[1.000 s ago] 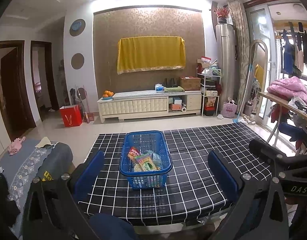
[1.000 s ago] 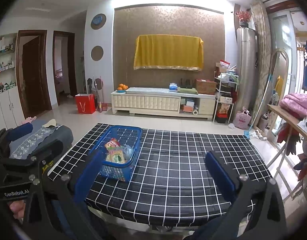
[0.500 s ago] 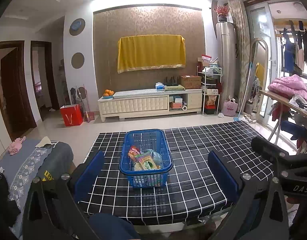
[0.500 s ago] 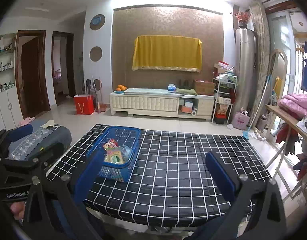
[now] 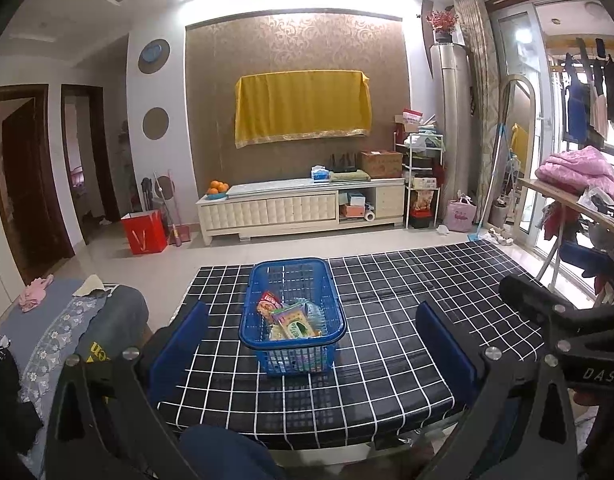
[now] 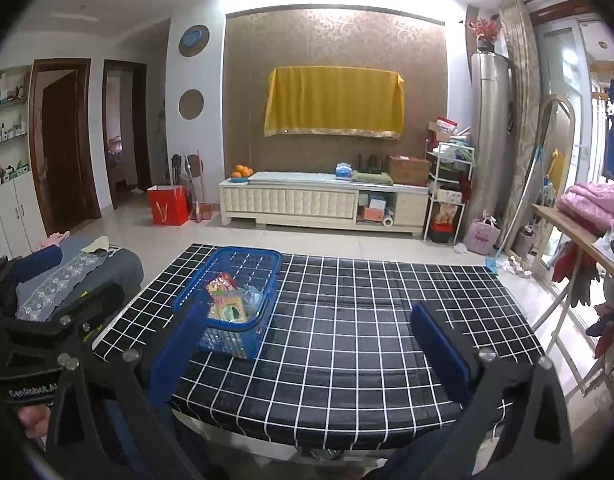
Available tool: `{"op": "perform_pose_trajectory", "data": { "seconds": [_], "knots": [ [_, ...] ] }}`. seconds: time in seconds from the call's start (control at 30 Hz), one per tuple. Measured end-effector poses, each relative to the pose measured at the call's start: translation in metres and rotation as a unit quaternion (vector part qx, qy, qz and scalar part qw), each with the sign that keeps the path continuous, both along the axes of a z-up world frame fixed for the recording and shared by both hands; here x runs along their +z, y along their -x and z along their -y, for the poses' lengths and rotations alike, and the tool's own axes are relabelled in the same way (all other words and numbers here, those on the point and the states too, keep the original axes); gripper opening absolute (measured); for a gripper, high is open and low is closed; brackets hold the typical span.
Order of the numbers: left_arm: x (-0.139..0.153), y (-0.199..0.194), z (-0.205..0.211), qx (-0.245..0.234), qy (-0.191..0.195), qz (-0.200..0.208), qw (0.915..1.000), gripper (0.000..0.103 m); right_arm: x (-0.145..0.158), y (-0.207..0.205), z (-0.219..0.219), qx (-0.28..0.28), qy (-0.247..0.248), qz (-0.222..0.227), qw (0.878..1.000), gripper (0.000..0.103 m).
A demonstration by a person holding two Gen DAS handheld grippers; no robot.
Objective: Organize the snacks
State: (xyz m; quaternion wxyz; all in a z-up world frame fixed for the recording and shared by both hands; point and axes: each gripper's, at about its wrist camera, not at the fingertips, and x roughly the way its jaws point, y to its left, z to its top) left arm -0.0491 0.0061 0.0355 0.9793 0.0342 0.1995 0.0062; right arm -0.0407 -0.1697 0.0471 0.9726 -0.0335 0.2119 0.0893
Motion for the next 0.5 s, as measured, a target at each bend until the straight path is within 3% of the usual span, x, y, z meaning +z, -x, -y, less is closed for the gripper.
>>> {"op": "perform_pose_trajectory", "data": {
  "seconds": [0.5],
  "knots": [
    [-0.0048,-0.0022,-0.0014,0.000,0.006,-0.008,0.9999,0.102,-0.0003,-0.0028,-0.0026,-0.001,0.002,-0.008,1.000,0.103]
  ]
}}
